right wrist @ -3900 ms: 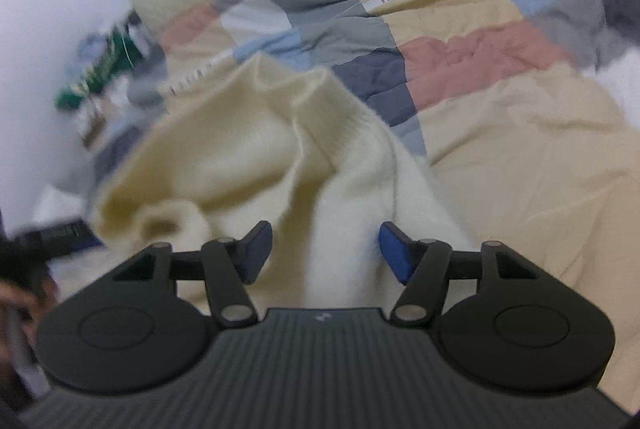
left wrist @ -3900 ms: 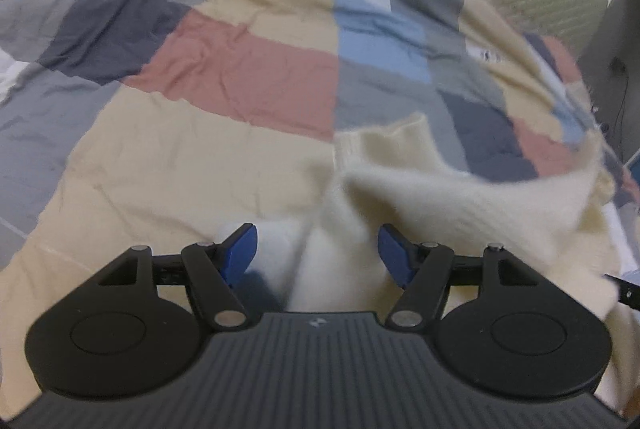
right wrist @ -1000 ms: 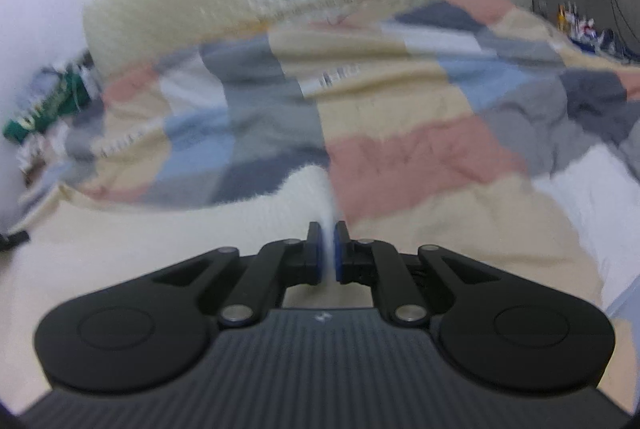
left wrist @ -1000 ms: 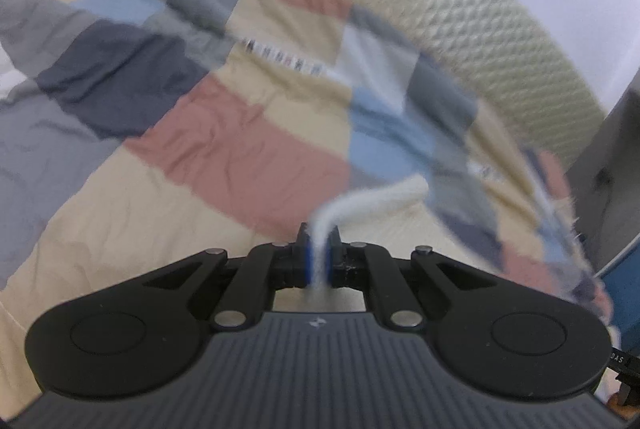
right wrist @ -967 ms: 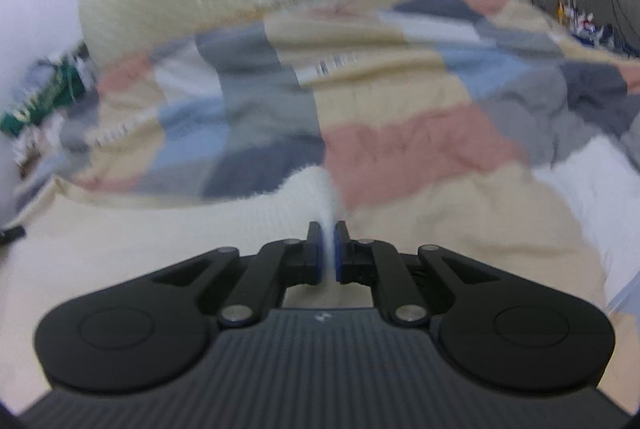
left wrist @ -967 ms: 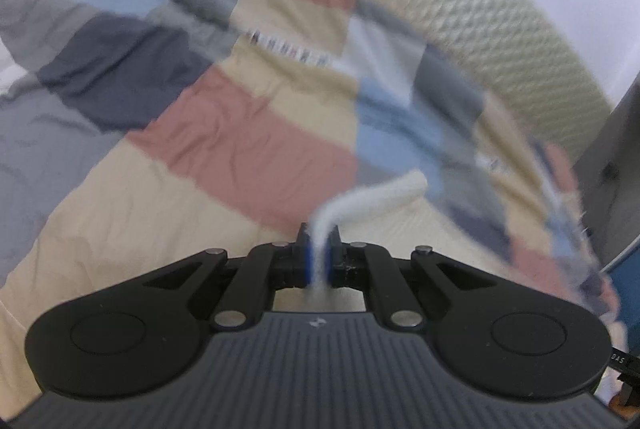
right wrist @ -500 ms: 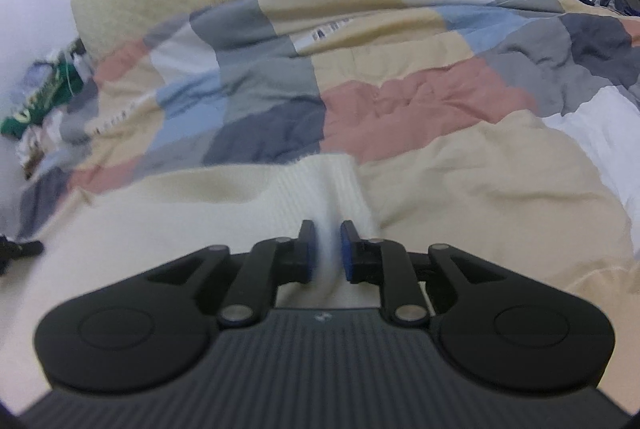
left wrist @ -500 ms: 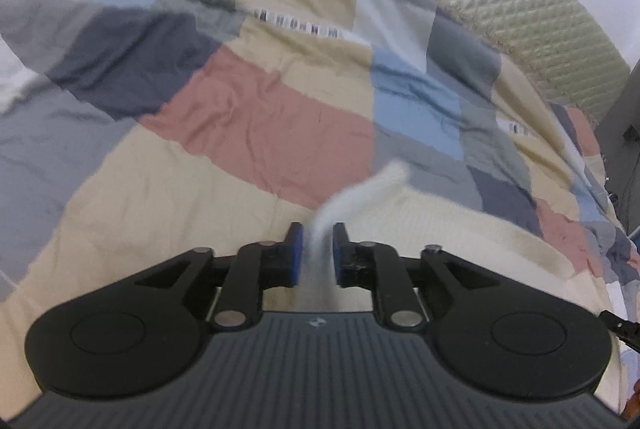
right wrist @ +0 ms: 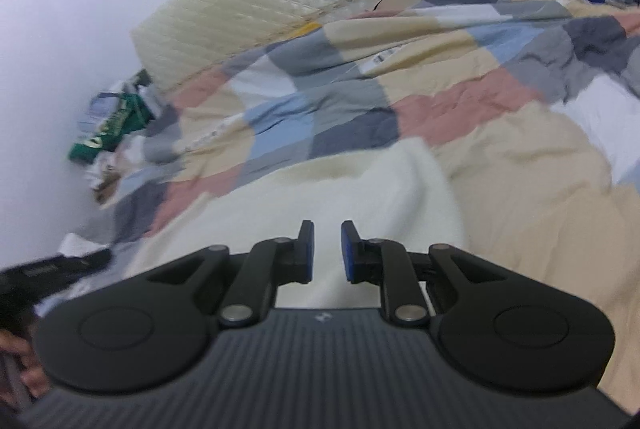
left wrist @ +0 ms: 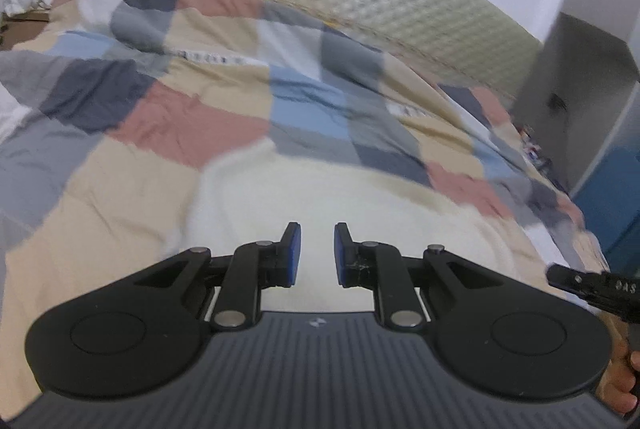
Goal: Fold large clothes
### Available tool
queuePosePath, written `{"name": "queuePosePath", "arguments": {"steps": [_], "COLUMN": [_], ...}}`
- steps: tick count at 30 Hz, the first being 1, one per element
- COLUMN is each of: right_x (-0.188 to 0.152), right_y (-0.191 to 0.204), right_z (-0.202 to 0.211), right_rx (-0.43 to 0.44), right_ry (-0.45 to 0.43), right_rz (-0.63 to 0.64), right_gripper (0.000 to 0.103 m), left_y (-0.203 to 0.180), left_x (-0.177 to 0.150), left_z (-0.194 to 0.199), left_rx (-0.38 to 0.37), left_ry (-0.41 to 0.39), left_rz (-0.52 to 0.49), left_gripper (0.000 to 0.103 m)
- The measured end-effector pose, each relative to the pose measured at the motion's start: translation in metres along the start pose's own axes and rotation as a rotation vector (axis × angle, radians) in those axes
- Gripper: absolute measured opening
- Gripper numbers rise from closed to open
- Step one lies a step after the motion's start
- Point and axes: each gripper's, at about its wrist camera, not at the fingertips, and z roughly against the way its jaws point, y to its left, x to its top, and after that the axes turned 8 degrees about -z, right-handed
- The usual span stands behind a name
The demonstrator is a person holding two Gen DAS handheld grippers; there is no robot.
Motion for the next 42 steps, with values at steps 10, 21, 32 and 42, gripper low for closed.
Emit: {"name": "queuePosePath", "arguments": {"steps": [10, 21, 32, 42], "right_x": [-0.054, -0.101, -0.103, -0.091], "right_y": [0.011, -0.025, -0.054, -0.059], "right_z": [0.032, -0.009, -0.013, -0.004], "right_rx": [0.178, 0.126, 0.243, 0.393], "right_ry": [0.153, 0.293, 0.153, 0.088], "right_rz": [-0.223, -0.625, -0.877, -0.947], "right_gripper": [0.071, 0.086, 0.087, 0.088], "left_y": [-0.036, -0.035, -0.027, 0.024], "left_x": [-0.046, -0.053, -0.088, -0.12], "left_z": [0.044, 0.033, -0.021, -0.056], "left_rx": [-0.096, -0.18, -0.486, -0.444], "left_ry": [0.033, 0.117, 0.365, 0.423], "left_rz": [0.083, 0.175, 0.5, 0.937], "left_gripper": [0.019, 0.058, 0.087, 0.089]}}
